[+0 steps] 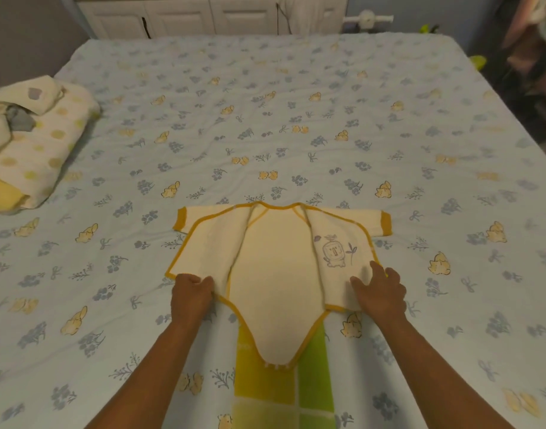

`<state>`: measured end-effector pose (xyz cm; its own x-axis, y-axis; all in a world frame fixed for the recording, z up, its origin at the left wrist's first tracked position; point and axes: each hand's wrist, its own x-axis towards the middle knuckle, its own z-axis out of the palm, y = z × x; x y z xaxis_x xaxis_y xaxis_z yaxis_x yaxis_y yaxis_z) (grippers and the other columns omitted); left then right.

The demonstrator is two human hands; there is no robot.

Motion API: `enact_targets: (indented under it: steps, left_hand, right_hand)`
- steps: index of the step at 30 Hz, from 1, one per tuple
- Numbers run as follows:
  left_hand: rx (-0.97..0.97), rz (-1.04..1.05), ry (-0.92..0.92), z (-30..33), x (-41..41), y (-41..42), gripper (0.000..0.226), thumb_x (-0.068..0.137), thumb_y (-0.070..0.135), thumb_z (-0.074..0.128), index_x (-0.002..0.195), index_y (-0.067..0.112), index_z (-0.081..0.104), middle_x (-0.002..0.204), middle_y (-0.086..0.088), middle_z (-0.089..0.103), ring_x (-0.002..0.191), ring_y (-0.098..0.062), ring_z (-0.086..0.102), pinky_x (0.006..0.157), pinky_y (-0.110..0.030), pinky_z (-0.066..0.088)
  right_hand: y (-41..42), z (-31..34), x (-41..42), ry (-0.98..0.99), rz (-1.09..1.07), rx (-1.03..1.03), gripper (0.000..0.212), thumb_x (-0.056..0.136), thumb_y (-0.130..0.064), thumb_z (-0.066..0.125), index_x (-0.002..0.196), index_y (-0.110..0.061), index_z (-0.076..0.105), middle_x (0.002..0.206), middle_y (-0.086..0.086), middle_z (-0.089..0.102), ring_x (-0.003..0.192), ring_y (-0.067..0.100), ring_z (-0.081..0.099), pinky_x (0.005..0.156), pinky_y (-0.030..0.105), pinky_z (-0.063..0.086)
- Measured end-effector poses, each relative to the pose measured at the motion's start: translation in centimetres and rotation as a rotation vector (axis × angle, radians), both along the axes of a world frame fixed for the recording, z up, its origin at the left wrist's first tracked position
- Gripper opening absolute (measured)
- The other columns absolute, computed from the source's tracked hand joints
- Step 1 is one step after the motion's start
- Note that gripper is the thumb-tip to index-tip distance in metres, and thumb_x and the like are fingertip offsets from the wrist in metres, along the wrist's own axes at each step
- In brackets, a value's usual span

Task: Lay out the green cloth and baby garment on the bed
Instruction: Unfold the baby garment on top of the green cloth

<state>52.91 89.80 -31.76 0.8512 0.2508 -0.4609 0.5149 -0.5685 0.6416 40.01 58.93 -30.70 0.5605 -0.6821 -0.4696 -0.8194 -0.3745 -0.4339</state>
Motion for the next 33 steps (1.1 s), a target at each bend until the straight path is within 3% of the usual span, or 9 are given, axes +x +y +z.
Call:
enact_targets:
  steps: [2,4,6,9,17,21,23,26,33]
  left_hand:
    - [0.049,-0.309,0.045,3.6,-0.2,-1.1,0.026,0.093,0.037,0.055,0.091,0.012,0.057,0.087,-0.004,0.06,0.084,-0.024,0.057,0.073,-0.034,0.042]
    - [0.121,-0.525,0.058,8.2,0.0,-2.1,0.037,0.097,0.046,0.045,0.111,0.015,0.06,0.107,-0.004,0.059,0.103,-0.024,0.058,0.081,-0.031,0.039]
    - [0.191,-0.627,0.008,13.7,0.4,-2.8,0.054,0.098,0.05,0.039,0.136,0.013,0.05,0.136,-0.007,0.054,0.125,-0.025,0.051,0.095,-0.031,0.038]
    - [0.239,-0.728,-0.096,23.3,0.5,-4.1,0.06,0.097,0.052,0.038,0.144,0.014,0.042,0.148,-0.008,0.046,0.134,-0.025,0.044,0.105,-0.033,0.034]
    - [0.331,-0.876,-0.358,49.9,-3.6,-7.9,0.066,0.094,0.061,0.037,0.143,0.018,0.043,0.148,-0.005,0.047,0.132,-0.025,0.046,0.105,-0.038,0.039]
    - [0.33,-0.976,-0.449,60.8,-8.5,-11.7,0.065,0.094,0.06,0.039,0.142,0.017,0.046,0.147,-0.005,0.048,0.131,-0.026,0.048,0.105,-0.039,0.039]
    - [0.311,-1.0,-0.517,65.4,-11.3,-14.0,0.064,0.093,0.06,0.04,0.14,0.018,0.049,0.145,-0.006,0.05,0.129,-0.026,0.05,0.105,-0.04,0.041]
    - [0.263,-1.057,-0.617,70.1,-16.3,-18.3,0.059,0.094,0.057,0.042,0.135,0.017,0.054,0.14,-0.008,0.056,0.124,-0.029,0.054,0.103,-0.043,0.044]
    - [0.252,-1.181,-0.698,73.7,-31.1,-30.6,0.052,0.094,0.055,0.043,0.115,0.014,0.068,0.118,-0.011,0.069,0.106,-0.028,0.062,0.091,-0.037,0.05]
  right_hand:
    - [0.1,3.2,0.5,-0.084,0.004,0.08,0.067,0.092,-0.045,0.056,0.15,-0.017,0.034,0.158,0.013,0.025,0.142,0.035,0.027,0.113,0.048,0.028]
    - [0.0,7.6,0.7,-0.147,0.028,0.16,0.066,0.094,-0.045,0.055,0.149,-0.013,0.037,0.157,0.012,0.03,0.143,0.03,0.031,0.116,0.043,0.028]
    - [-0.3,13.1,0.6,-0.173,0.1,0.169,0.065,0.095,-0.047,0.052,0.149,-0.014,0.038,0.157,0.009,0.032,0.143,0.026,0.032,0.114,0.038,0.026]
    - [-0.9,22.9,-0.4,-0.247,0.178,0.099,0.062,0.096,-0.046,0.051,0.147,-0.013,0.041,0.155,0.007,0.036,0.141,0.022,0.035,0.113,0.033,0.027]
    - [-2.2,50.3,-8.3,-0.44,0.145,-0.102,0.066,0.096,-0.052,0.046,0.149,-0.013,0.039,0.157,0.005,0.033,0.143,0.023,0.031,0.114,0.036,0.027]
    - [-4.0,60.0,-15.0,-0.463,0.109,-0.16,0.067,0.096,-0.053,0.045,0.149,-0.012,0.037,0.158,0.005,0.032,0.144,0.025,0.029,0.112,0.039,0.03]
    - [-5.5,64.0,-18.8,-0.461,0.094,-0.228,0.064,0.097,-0.052,0.044,0.145,-0.009,0.043,0.152,0.011,0.041,0.14,0.029,0.036,0.109,0.041,0.034]
    - [-8.2,68.5,-24.9,-0.52,0.041,-0.287,0.063,0.096,-0.052,0.045,0.141,-0.008,0.049,0.144,0.013,0.051,0.127,0.031,0.051,0.103,0.044,0.045]
    - [-16.9,71.4,-41.3,-0.542,-0.087,-0.403,0.064,0.094,-0.053,0.047,0.144,-0.013,0.045,0.148,0.013,0.046,0.131,0.031,0.047,0.103,0.038,0.041]
